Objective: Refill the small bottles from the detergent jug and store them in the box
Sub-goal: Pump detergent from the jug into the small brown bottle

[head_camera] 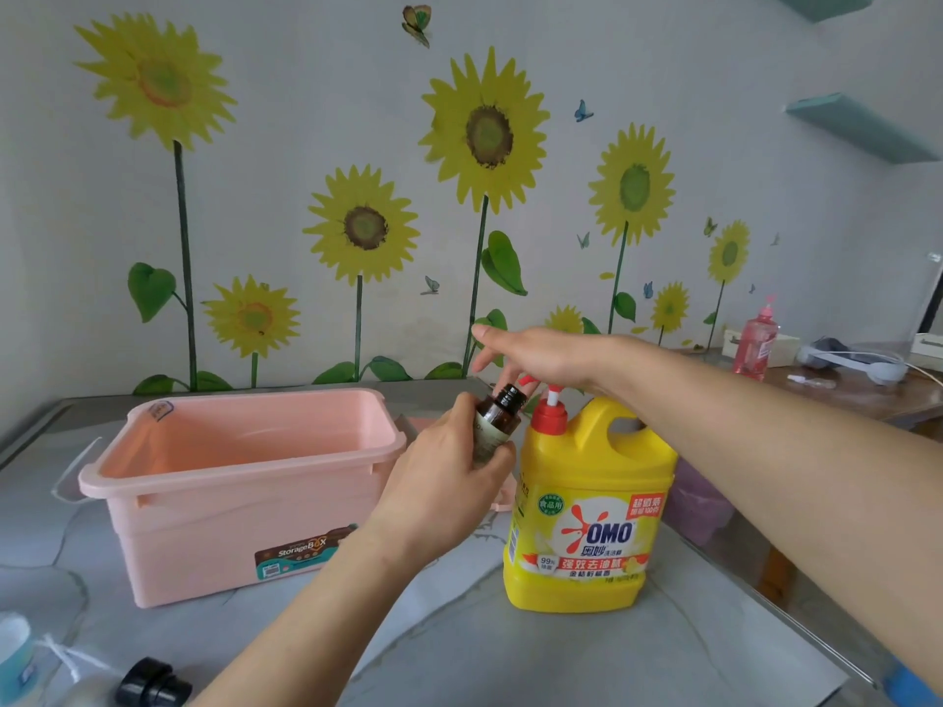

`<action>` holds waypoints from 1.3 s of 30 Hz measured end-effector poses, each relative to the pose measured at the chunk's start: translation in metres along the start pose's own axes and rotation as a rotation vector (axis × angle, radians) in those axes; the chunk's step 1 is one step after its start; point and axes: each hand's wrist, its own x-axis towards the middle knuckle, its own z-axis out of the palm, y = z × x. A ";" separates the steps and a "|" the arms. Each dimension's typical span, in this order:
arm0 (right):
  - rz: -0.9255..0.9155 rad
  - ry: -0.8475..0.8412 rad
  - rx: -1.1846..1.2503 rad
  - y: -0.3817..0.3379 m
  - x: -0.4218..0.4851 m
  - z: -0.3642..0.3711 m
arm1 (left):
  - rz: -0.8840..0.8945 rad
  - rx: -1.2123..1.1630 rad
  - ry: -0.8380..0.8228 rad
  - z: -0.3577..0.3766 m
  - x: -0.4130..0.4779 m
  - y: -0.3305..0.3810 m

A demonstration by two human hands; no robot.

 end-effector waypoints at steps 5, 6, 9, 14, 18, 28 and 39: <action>-0.006 0.045 -0.078 0.002 0.001 0.010 | -0.009 0.020 0.010 0.000 0.002 -0.003; 0.007 0.024 -0.087 0.001 -0.002 0.009 | -0.013 0.020 0.007 0.001 0.002 -0.003; 0.006 -0.026 -0.045 -0.002 -0.005 0.001 | -0.026 0.007 0.008 0.000 0.001 -0.002; -0.026 0.023 -0.035 0.001 -0.001 0.007 | 0.000 0.013 -0.004 0.000 0.002 -0.001; -0.013 0.006 -0.129 -0.002 -0.004 0.009 | -0.016 0.015 -0.006 0.002 0.000 -0.004; -0.007 0.000 -0.138 0.002 0.003 0.009 | -0.013 -0.001 -0.014 0.004 0.000 -0.003; -0.009 0.037 -0.078 0.004 0.002 0.012 | 0.005 -0.022 0.001 0.002 0.001 -0.003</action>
